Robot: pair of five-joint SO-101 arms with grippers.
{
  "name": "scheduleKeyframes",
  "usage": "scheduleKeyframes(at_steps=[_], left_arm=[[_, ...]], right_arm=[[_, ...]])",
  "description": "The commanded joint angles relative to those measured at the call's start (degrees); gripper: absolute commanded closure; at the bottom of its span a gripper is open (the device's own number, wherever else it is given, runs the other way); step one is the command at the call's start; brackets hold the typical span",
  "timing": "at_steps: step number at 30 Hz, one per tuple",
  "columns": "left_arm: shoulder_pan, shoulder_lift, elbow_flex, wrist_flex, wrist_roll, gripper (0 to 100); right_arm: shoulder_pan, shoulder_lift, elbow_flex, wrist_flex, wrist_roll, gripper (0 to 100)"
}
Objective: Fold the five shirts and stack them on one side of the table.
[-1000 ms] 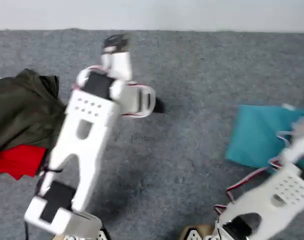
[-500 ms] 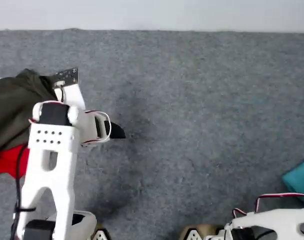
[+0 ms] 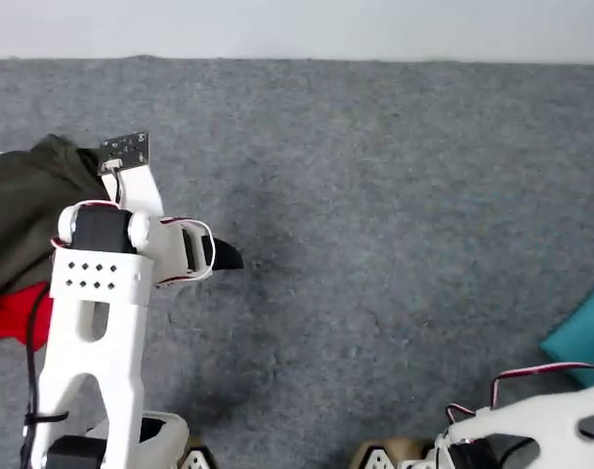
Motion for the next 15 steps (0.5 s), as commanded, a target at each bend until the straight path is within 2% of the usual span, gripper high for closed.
scheduleKeyframes(at_steps=[1, 6, 9, 15], left_arm=[[-0.4, -1.9, 0.0, 1.1, -0.7, 63], [-0.5, -1.9, 0.0, 1.2, -0.7, 63], [-0.5, -1.9, 0.0, 1.2, -0.7, 63], [-0.6, -1.8, 0.0, 1.2, -0.7, 63]], right_arm=[[-1.5, -0.7, -5.8, 0.5, -1.1, 70.9], [-3.6, -1.4, -11.9, 3.9, -1.5, 70.9], [-9.6, -0.7, -16.4, 10.9, -1.4, 70.9], [-21.9, -0.5, -14.2, 10.5, -3.3, 70.9]])
